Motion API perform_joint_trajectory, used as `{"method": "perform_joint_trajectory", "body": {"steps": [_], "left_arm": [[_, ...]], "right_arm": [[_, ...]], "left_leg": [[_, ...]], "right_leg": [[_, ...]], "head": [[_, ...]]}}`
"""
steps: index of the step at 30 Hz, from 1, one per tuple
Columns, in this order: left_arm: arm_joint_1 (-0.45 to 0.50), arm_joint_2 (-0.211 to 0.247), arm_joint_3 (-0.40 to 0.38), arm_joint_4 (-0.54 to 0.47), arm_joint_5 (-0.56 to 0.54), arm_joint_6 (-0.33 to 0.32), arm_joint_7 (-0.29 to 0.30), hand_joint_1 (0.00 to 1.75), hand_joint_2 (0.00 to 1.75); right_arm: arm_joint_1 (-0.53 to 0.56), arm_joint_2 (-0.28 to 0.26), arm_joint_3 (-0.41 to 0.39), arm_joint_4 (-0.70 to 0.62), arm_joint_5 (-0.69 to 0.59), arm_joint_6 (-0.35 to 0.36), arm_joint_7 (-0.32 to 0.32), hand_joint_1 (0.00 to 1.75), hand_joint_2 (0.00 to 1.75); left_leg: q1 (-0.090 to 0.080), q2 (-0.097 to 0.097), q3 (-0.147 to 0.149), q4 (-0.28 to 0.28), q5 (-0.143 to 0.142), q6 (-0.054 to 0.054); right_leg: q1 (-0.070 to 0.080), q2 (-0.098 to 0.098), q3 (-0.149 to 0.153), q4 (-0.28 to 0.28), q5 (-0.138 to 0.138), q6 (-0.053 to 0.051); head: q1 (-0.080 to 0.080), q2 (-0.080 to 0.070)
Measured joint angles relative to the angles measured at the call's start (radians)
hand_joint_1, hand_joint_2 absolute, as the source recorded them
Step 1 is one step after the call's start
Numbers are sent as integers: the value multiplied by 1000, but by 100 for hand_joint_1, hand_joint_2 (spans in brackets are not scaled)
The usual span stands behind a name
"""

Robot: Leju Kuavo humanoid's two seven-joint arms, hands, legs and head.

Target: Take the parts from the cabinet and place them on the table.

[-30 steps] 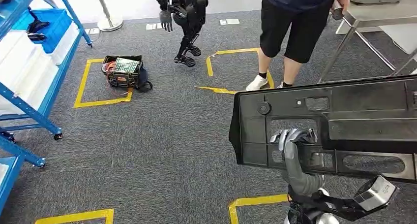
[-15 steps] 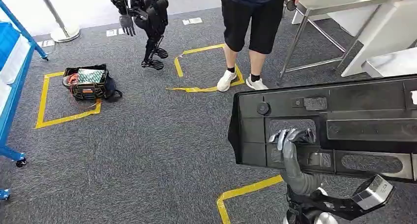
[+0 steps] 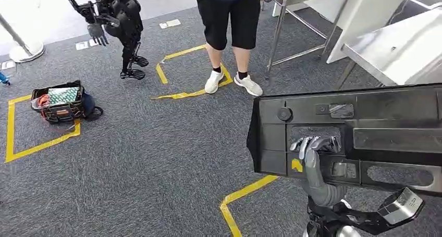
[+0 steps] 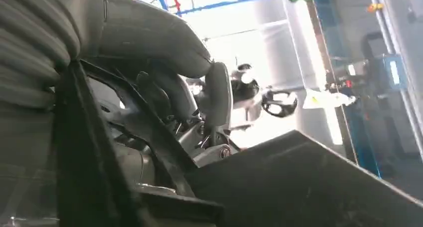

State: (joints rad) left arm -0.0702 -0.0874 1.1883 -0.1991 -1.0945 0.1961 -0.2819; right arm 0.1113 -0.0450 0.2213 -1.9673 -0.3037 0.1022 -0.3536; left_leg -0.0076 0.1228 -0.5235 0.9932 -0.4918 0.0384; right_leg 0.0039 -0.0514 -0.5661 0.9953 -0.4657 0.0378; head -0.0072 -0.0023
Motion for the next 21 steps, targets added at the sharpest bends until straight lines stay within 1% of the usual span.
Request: {"method": "perform_joint_trajectory", "body": {"steps": [1, 2, 3, 4, 5, 6, 7, 8, 9, 10, 11, 12, 13, 14, 15, 16, 17, 18, 19, 20, 21], "left_arm": [[-1, 0, 0, 0, 0, 1, 0, 0, 175], [-2, 2, 0, 0, 0, 3, 0, 0, 175], [-2, 1, 0, 0, -2, 6, 0, 0, 175], [-1, 0, 0, 0, -3, 6, 0, 0, 175], [0, 0, 0, 0, -3, 6, 0, 0, 175], [2, 0, 0, 0, -3, 6, 0, 0, 175], [3, 0, 0, 0, -3, 6, 1, 0, 175], [3, 0, 0, 0, -2, 7, 1, 0, 175], [3, 0, 0, 0, -3, 8, 1, 0, 175], [3, 2, 0, 0, -3, 8, 1, 0, 175], [3, 2, 0, 1, -3, 8, 0, 0, 175], [2, 1, 0, 2, -3, 8, 0, 0, 175], [3, 1, 0, 2, -3, 8, 0, 0, 175], [3, 1, 0, 2, -4, 8, 1, 0, 175], [3, 1, 0, 2, -4, 8, 1, 0, 175], [2, 1, 0, 2, -4, 8, 0, 0, 175], [0, 0, 0, 2, -4, 8, 0, 0, 175], [0, 2, 0, 2, -4, 8, -2, 0, 175], [1, 3, 0, 2, -5, 8, -4, 0, 175], [3, 3, 0, 2, -5, 8, -5, 0, 175], [5, 3, 0, 2, -5, 5, -5, 0, 175]], "right_arm": [[-1, 0, -1, 0, -1, 0, -2, 175, 175], [-1, 0, -1, 0, -3, 1, -6, 175, 175], [-5, -2, -2, 0, -7, 2, -11, 175, 175], [-8, -2, -2, 2, -9, 3, -11, 175, 175], [-7, -2, -2, 3, -10, 4, -12, 175, 175], [-6, -3, -3, 6, -12, 5, -14, 175, 175], [-6, -4, -3, 8, -13, 5, -14, 175, 175], [-5, -5, -3, 10, -13, 5, -15, 175, 175], [-5, -5, -3, 10, -13, 5, -17, 175, 175], [-5, -5, -3, 10, -13, 5, -18, 175, 175], [-5, -5, -3, 10, -14, 5, -20, 175, 175], [-5, -5, -3, 10, -15, 5, -21, 175, 175], [-8, -6, -3, 10, -14, 5, -21, 175, 175], [-5, -6, -3, 10, -15, 5, -22, 175, 175], [-3, -6, -3, 10, -15, 5, -22, 175, 175], [-2, -8, -3, 10, -15, 5, -23, 175, 175], [-1, -11, -3, 10, -15, 5, -23, 175, 175], [-1, -14, -4, 10, -15, 2, -25, 175, 175], [-2, -13, -3, 9, -14, 2, -26, 175, 175], [-1, -14, -3, 9, -14, 0, -27, 175, 175], [0, -15, -3, 10, -14, -1, -27, 175, 175]], "left_leg": [[0, 12, 2, 0, -4, -7], [7, -28, -6, 20, -21, -15], [10, -78, -23, 66, -57, -18], [13, -108, -58, 142, -103, -21], [14, -120, -96, 223, -141, -24], [15, -124, -130, 293, -166, -26], [16, -126, -143, 318, -163, -27], [18, -126, -136, 298, -138, -27], [22, -126, -104, 230, -89, -28], [27, -133, -62, 141, -39, -29], [36, -164, -19, 51, 3, -33], [38, -213, -6, 25, -16, -39], [37, -209, -11, 23, -13, -35], [29, -197, -12, 24, -12, -31], [24, -186, -12, 25, -10, -23], [24, -173, -12, 21, -4, -15], [28, -157, -13, 13, 3, -3], [25, -147, -15, 11, 4, 6], [23, -133, -17, 12, 5, 10], [20, -119, -20, 12, 6, 11], [17, -104, -22, 12, 6, 12]], "right_leg": [[-8, 12, 3, -7, 5, -8], [-23, 27, 12, -12, 11, -16], [-23, 35, 10, -12, 15, -27], [-23, 44, 7, -12, 17, -31], [-23, 56, 5, -12, 17, -31], [-22, 69, 3, -11, 17, -31], [-22, 81, 3, -10, 18, -30], [-22, 94, 4, -9, 18, -30], [-23, 108, 6, -8, 18, -28], [-25, 122, 8, -5, 18, -27], [-27, 134, 8, 0, 17, -25], [-16, 144, 0, 6, 16, -14], [-19, 155, -8, 10, 18, -7], [-22, 163, -14, 7, 23, 2], [-28, 176, -18, 2, 29, 10], [-24, 187, -26, 0, 33, 17], [-26, 150, -35, 14, 26, 17], [-19, 98, -54, 52, 2, 11], [-19, 76, -87, 121, -32, 5], [-19, 68, -125, 204, -66, 0], [-19, 65, -161, 286, -95, -2]], "head": [[2, 0], [-2, 0], [-4, 0], [-8, 0], [-9, 0], [-9, 0], [-9, 0], [-9, 0], [-10, 0], [-9, 0], [-9, 0], [-9, 0], [-7, 0], [-7, 0], [-8, 0], [-8, 0], [-8, 0], [-2, 0], [5, 0], [5, 0], [4, 0]]}}
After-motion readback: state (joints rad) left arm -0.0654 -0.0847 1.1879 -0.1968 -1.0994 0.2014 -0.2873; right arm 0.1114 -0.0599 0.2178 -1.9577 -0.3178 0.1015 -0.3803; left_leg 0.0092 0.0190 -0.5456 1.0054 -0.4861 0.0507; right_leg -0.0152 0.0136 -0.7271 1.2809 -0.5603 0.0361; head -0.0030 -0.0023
